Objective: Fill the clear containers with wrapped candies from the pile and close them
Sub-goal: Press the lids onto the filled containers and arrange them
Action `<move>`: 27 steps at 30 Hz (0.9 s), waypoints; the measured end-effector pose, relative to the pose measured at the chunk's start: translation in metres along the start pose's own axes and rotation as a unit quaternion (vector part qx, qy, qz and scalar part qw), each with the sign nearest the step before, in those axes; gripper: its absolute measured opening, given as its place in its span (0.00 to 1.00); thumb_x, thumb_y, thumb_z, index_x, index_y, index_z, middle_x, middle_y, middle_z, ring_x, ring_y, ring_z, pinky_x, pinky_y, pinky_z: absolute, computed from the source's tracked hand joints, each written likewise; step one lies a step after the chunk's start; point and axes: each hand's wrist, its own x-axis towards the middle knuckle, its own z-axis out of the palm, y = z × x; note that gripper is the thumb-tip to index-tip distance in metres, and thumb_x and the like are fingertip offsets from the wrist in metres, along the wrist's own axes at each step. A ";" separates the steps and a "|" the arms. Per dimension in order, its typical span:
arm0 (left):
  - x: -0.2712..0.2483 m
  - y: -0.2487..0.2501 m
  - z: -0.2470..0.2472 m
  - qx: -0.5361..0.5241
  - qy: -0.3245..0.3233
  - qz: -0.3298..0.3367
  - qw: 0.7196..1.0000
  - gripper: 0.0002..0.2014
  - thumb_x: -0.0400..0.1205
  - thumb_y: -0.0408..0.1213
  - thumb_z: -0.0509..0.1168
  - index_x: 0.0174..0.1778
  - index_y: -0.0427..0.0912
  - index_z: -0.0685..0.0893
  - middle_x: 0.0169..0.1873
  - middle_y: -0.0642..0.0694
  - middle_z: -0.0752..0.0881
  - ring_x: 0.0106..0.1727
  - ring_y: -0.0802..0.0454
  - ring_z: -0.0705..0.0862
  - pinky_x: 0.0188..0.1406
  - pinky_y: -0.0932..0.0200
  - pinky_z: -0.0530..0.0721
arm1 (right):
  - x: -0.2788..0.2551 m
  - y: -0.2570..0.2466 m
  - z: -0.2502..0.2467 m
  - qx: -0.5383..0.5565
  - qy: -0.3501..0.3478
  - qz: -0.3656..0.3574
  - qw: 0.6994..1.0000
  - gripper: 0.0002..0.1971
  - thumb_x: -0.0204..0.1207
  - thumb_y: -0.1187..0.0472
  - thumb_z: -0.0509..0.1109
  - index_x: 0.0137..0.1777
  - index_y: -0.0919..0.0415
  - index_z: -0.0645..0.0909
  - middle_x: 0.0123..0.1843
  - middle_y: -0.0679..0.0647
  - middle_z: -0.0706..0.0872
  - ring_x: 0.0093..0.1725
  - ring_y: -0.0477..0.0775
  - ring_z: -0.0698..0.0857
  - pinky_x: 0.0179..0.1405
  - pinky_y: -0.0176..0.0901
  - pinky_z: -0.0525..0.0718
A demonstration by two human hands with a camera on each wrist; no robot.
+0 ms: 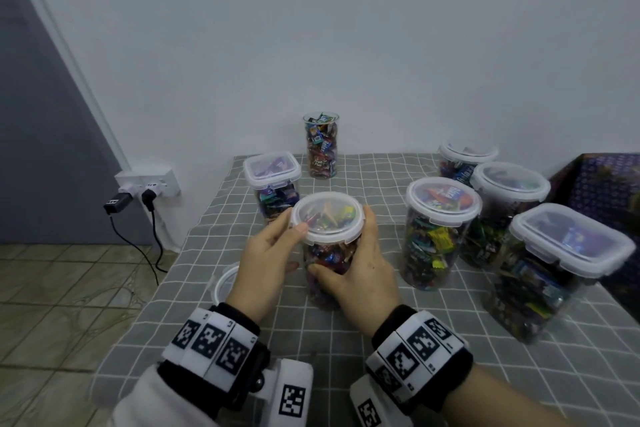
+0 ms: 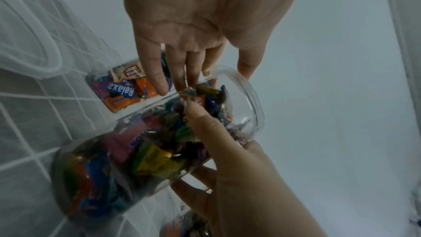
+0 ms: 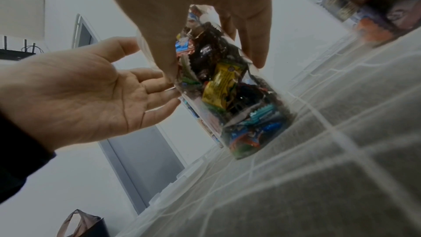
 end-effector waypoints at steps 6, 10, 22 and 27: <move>0.000 -0.003 -0.001 0.009 -0.001 -0.001 1.000 0.13 0.84 0.42 0.60 0.60 0.65 0.81 0.57 0.59 0.87 0.58 0.60 0.83 0.47 0.58 0.80 | -0.001 -0.002 0.000 -0.001 0.010 0.002 1.000 0.55 0.65 0.51 0.80 0.81 0.46 0.42 0.76 0.49 0.72 0.68 0.57 0.79 0.63 0.46 0.77; 0.000 -0.004 -0.001 0.022 -0.001 0.011 1.000 0.13 0.84 0.42 0.60 0.56 0.67 0.81 0.52 0.63 0.87 0.55 0.61 0.83 0.51 0.58 0.80 | -0.001 -0.001 0.000 0.001 0.009 0.000 1.000 0.54 0.65 0.51 0.79 0.81 0.44 0.42 0.76 0.48 0.72 0.67 0.57 0.79 0.62 0.47 0.78; 0.019 -0.017 -0.066 0.457 -0.084 -0.093 0.881 0.45 0.74 0.60 0.68 0.83 0.53 0.52 0.78 0.48 0.69 0.74 0.47 0.73 0.72 0.49 0.72 | 0.037 0.007 0.002 0.018 0.015 0.019 1.000 0.55 0.65 0.56 0.80 0.81 0.48 0.42 0.79 0.50 0.67 0.74 0.55 0.72 0.71 0.48 0.72; 0.028 -0.034 -0.086 0.610 -0.204 -0.181 0.744 0.55 0.66 0.61 0.75 0.83 0.48 0.52 0.75 0.48 0.72 0.71 0.48 0.75 0.69 0.52 0.75 | 0.081 0.015 0.009 0.026 0.067 0.057 0.996 0.53 0.65 0.59 0.80 0.81 0.51 0.46 0.77 0.54 0.67 0.73 0.58 0.72 0.71 0.51 0.71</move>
